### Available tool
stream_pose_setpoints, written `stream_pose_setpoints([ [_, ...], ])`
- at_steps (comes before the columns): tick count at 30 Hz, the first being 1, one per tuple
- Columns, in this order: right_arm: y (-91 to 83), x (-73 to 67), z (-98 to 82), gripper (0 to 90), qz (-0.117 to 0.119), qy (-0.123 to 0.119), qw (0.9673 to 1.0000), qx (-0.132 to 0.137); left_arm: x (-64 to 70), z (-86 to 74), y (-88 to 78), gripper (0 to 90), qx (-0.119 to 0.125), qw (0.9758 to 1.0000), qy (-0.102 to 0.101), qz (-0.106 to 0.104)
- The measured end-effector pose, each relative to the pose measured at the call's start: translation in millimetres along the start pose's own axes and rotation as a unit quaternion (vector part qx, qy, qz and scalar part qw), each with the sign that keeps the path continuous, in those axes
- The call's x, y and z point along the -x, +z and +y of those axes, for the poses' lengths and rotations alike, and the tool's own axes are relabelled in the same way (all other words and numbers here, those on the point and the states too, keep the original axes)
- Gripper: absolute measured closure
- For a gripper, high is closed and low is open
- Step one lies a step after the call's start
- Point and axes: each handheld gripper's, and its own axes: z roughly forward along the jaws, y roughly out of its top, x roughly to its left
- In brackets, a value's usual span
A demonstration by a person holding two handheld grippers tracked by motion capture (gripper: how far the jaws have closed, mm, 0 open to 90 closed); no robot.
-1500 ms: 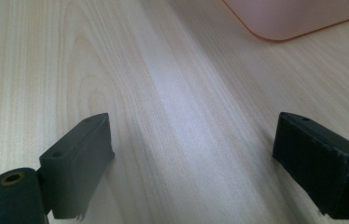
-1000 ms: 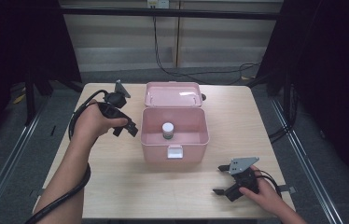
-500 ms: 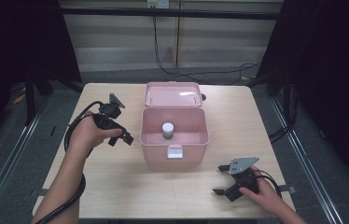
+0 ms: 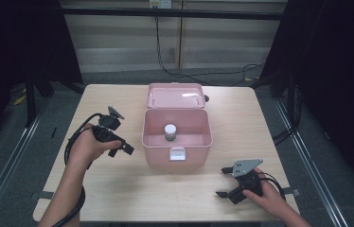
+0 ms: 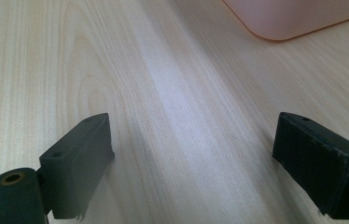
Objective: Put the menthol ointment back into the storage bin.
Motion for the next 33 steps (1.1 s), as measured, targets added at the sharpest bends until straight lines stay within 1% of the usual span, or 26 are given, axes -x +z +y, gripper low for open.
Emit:
stream_pose_setpoints([
  [1, 0.0, -0.2, 0.0, 11.2, 0.001, 0.001, 1.0000, 0.000, 0.4, -1.1, 1.7, 22.4, 0.003, 1.0000, -0.001, 0.002],
  [3, 0.0, 0.0, 0.0, 11.2, 0.000, 0.000, 1.0000, 0.000, 0.7, -2.6, 4.8, 22.4, 0.004, 1.0000, 0.000, -0.001],
  [7, 0.0, 0.0, 0.0, 11.2, 0.000, 0.000, 1.0000, 0.000, 3.6, -6.3, 12.8, 22.3, 0.009, 0.9999, 0.008, -0.007],
  [9, 0.0, 0.0, 0.0, 11.2, 0.000, 0.000, 1.0000, 0.000, 4.8, -8.4, 17.8, 22.4, 0.006, 0.9998, 0.010, -0.013],
  [12, 0.0, 0.0, 0.0, 11.2, 0.000, 0.000, 1.0000, 0.000, 4.9, -11.4, 25.4, 22.3, 0.004, 0.9999, 0.012, -0.012],
  [16, 0.0, 0.0, 0.0, 11.2, 0.000, 0.000, 1.0000, 0.000, 4.8, -15.8, 34.8, 22.4, 0.007, 0.9997, 0.014, -0.019],
  [22, 0.0, 0.0, 0.0, 11.2, 0.000, 0.000, 1.0000, 0.000, 5.1, -23.2, 50.3, 22.3, 0.000, 0.9995, 0.017, -0.028],
  [27, 0.0, -0.1, 0.0, 11.2, 0.001, 0.000, 1.0000, 0.000, 5.9, -28.6, 61.0, 22.3, 0.004, 0.9994, 0.020, -0.029],
  [28, 0.0, -0.1, 0.0, 11.2, 0.001, 0.001, 1.0000, 0.000, 5.8, -29.7, 63.3, 22.3, 0.005, 0.9993, 0.016, -0.032],
  [31, 0.1, -0.1, 0.0, 11.2, 0.001, 0.001, 1.0000, 0.000, 5.3, -31.7, 68.4, 22.3, 0.001, 0.9992, 0.021, -0.034],
  [32, 0.0, -0.1, 0.0, 11.2, 0.001, 0.001, 1.0000, 0.000, 5.9, -32.3, 70.3, 22.3, 0.004, 0.9992, 0.018, -0.034],
  [33, 0.0, -0.1, 0.0, 11.2, 0.001, 0.001, 1.0000, 0.000, 6.3, -32.5, 71.4, 22.3, 0.003, 0.9992, 0.019, -0.035],
])
